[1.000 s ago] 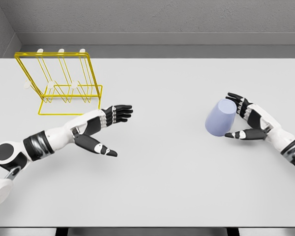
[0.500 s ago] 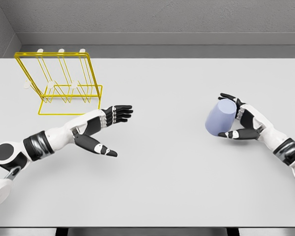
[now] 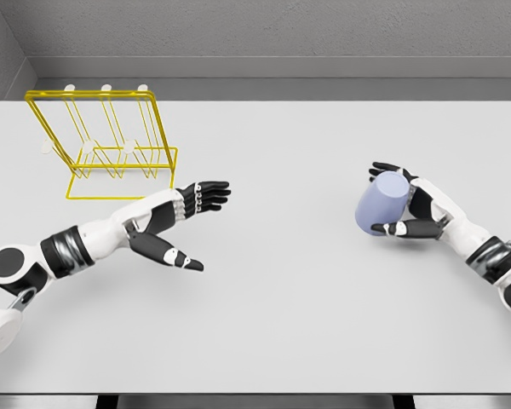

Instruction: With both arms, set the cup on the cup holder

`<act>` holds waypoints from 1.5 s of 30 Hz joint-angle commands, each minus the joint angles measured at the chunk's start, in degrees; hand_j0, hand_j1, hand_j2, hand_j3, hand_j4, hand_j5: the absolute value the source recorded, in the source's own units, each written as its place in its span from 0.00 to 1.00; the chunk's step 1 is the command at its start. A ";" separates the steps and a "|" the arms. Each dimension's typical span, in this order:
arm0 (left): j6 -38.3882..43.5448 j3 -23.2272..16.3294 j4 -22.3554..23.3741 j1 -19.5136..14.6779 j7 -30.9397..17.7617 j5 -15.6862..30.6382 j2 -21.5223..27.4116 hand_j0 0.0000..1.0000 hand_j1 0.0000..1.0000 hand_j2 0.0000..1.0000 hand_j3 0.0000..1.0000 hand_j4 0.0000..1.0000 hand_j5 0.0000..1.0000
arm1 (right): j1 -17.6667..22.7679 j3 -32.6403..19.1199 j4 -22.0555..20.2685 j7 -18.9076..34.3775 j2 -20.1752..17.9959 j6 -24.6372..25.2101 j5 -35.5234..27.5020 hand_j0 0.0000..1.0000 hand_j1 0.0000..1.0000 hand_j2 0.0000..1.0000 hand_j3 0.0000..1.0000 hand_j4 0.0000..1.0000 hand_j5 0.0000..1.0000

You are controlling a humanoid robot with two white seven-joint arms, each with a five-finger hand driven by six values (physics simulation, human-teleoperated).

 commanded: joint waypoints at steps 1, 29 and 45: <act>0.00 0.01 0.01 -0.09 0.00 0.36 0.03 1.00 1.00 1.00 1.00 1.00 1.00 | 0.00 -0.03 -0.05 -0.03 0.38 0.01 -0.22 0.86 0.86 0.86 0.86 0.86 0.86; 0.09 0.01 0.01 0.09 0.00 0.54 0.47 1.00 1.00 1.00 1.00 1.00 1.00 | -3.69 -0.12 -5.68 -0.03 -0.41 -2.37 0.66 0.64 0.64 0.64 0.64 0.64 0.64; 0.00 0.01 0.01 0.18 0.00 0.45 0.56 1.00 1.00 1.00 1.00 1.00 1.00 | -5.62 3.66 -9.81 -0.03 4.86 -2.19 3.82 0.65 0.65 0.65 0.65 0.65 0.65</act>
